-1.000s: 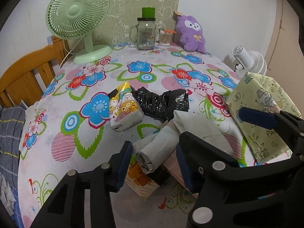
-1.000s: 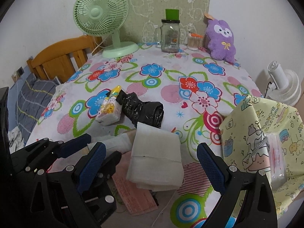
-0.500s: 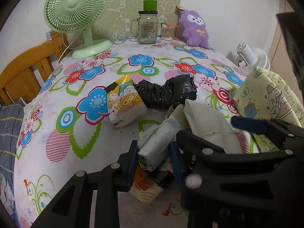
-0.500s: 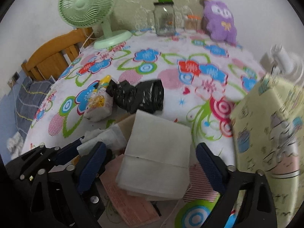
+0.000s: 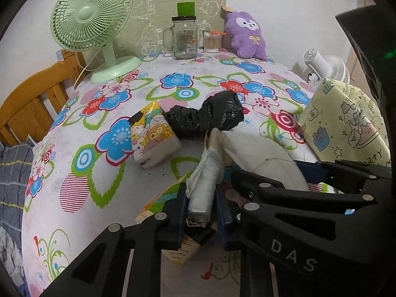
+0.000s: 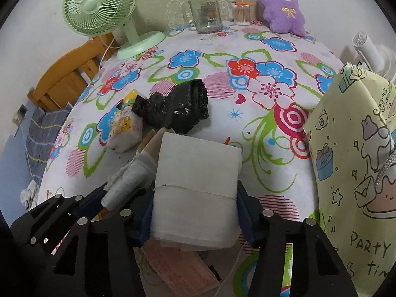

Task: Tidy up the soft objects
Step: 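Grasp the white folded cloth with the right tool while the left tool grasps the white rolled cloth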

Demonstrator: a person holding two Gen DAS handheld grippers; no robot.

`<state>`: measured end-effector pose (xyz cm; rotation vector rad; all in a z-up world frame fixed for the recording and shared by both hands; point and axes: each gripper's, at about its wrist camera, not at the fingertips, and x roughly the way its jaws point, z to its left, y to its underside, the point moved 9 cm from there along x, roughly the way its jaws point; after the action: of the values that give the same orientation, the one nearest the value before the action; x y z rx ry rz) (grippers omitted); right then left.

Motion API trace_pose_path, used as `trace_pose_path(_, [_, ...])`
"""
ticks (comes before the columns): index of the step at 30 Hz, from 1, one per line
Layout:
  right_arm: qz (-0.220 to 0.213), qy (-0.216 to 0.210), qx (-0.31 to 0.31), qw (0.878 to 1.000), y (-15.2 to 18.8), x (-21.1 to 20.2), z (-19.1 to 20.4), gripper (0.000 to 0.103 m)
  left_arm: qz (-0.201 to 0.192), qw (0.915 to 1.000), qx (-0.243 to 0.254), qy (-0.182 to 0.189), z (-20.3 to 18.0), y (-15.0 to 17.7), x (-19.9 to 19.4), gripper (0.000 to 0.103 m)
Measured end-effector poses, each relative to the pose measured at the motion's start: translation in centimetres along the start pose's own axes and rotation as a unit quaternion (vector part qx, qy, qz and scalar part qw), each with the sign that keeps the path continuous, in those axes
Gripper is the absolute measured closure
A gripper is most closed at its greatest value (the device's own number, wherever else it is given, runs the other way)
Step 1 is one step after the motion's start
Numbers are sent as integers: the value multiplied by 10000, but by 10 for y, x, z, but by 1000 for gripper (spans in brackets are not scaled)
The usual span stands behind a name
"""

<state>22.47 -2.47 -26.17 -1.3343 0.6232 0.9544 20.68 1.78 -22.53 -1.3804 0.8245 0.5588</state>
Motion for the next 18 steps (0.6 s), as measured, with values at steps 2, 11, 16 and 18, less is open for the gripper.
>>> trace_pose_path(2, [-38,9,-41,10000,-1,-3,1,49,-20,10000,19,-4,-2,-1,-2,87])
trace_pose_path(11, [-270,27,-130,9995,-8,-22,5,54,-220,9998,9,-15,-6,-9,-18,87])
trace_pose_path(16, [-395,51,-155,9991,-11,-33,7,55,-339,9994,26,-59,-7,-14,-27,87])
trace_pose_path(18, [-459,65,-173,9988,-13,-38,7,56,-400,9992,31,-68,-7,-17,-32,87])
